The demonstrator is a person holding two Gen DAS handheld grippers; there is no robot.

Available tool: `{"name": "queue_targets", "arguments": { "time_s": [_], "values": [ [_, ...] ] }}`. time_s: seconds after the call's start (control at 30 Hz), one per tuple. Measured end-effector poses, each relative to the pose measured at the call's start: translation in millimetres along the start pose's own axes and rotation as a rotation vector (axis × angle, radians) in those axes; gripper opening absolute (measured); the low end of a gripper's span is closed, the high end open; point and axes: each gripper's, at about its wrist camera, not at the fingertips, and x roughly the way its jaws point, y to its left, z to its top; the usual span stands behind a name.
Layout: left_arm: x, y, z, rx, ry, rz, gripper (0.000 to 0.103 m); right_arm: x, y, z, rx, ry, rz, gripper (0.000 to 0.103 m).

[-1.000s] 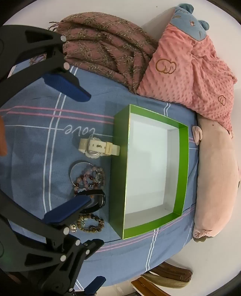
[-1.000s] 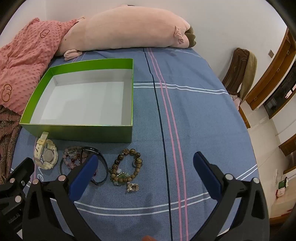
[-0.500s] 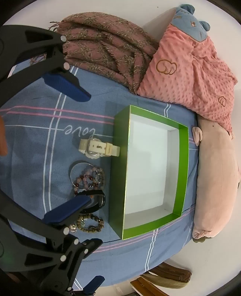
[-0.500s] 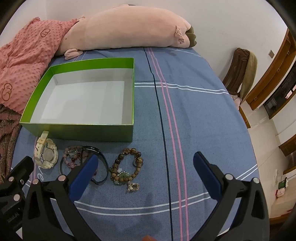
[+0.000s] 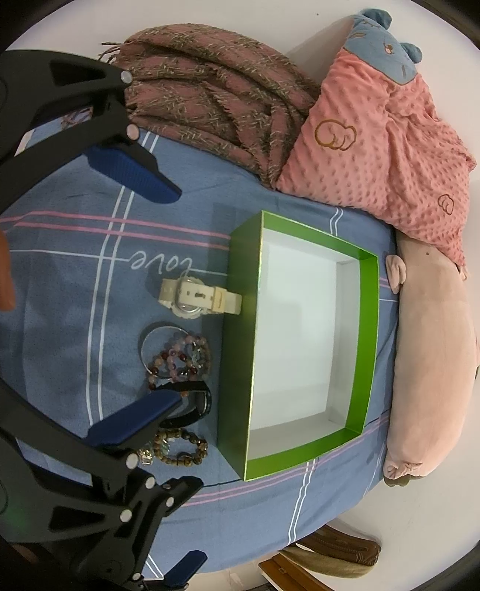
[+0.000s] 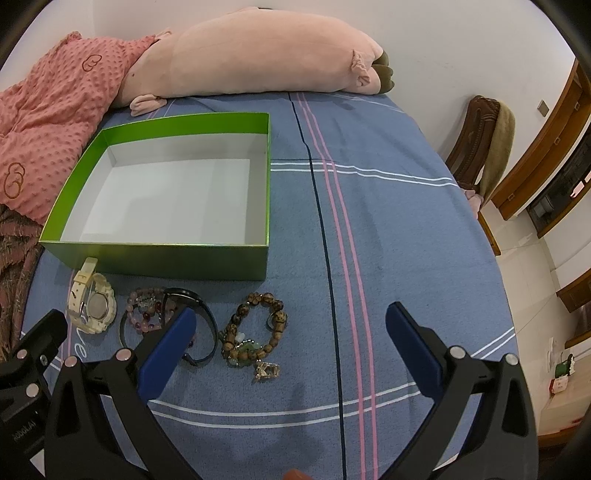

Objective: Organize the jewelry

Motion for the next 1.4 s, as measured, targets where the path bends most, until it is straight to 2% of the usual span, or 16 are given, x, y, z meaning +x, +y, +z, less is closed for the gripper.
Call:
{"name": "queue_targets", "arguments": {
  "time_s": [0.2,1.4],
  "values": [
    [0,0,0,0.000,0.001,0.000,0.101,4,5,-9,0.000,0.001,0.000,0.102],
    [0,0,0,-0.001,0.007,-0.002,0.101,5,8,-12,0.001,0.000,-0.001,0.102]
  ]
}}
